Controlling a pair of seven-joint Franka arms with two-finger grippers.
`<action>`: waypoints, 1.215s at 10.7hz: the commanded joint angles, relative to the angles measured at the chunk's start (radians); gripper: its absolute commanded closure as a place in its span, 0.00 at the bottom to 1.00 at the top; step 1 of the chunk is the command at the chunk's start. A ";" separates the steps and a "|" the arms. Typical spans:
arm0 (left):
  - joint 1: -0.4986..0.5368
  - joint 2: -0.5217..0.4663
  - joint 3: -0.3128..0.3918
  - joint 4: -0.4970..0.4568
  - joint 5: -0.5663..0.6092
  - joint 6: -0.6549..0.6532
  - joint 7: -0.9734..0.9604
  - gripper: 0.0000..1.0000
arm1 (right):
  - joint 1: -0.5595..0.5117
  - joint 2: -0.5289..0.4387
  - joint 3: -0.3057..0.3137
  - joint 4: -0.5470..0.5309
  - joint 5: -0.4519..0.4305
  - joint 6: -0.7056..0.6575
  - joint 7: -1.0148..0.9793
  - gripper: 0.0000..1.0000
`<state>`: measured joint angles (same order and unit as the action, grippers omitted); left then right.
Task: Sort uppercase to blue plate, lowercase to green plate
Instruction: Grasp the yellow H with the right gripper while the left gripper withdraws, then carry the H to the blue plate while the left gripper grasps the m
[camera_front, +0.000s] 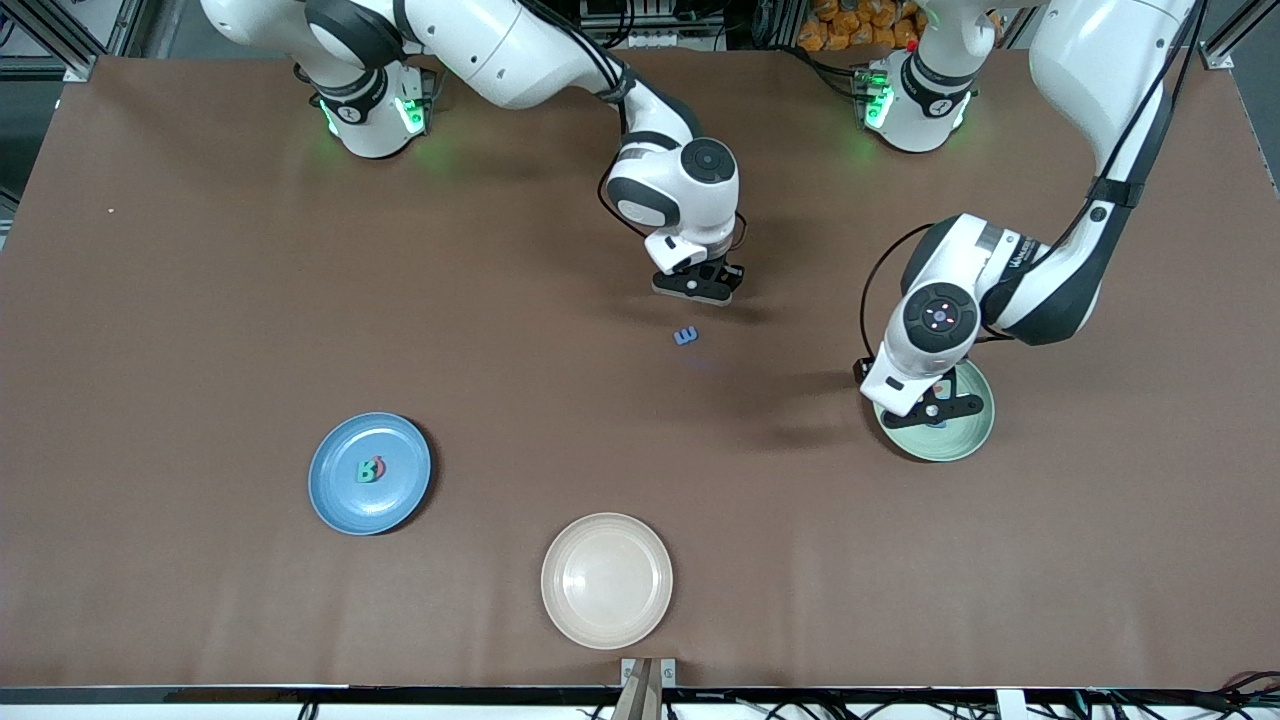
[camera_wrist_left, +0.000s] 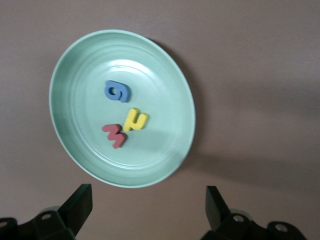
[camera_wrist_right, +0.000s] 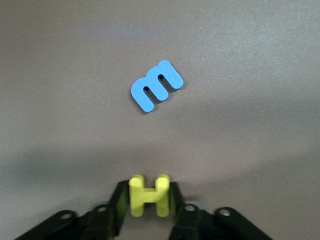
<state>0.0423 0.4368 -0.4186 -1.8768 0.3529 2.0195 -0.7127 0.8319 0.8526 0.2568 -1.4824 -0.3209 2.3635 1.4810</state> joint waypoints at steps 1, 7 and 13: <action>-0.001 -0.015 0.000 0.022 -0.125 -0.010 0.024 0.00 | 0.010 0.019 -0.008 0.019 -0.038 0.003 0.019 1.00; -0.009 -0.017 -0.019 0.038 -0.267 0.014 -0.031 0.00 | -0.143 -0.177 -0.007 0.005 0.107 -0.192 -0.243 1.00; -0.125 -0.015 -0.042 0.022 -0.302 0.142 -0.327 0.00 | -0.485 -0.357 -0.107 -0.137 0.226 -0.303 -0.896 1.00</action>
<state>-0.0432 0.4376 -0.4632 -1.8382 0.0722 2.1295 -0.9599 0.3871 0.5311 0.1989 -1.5435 -0.1207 2.0411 0.7046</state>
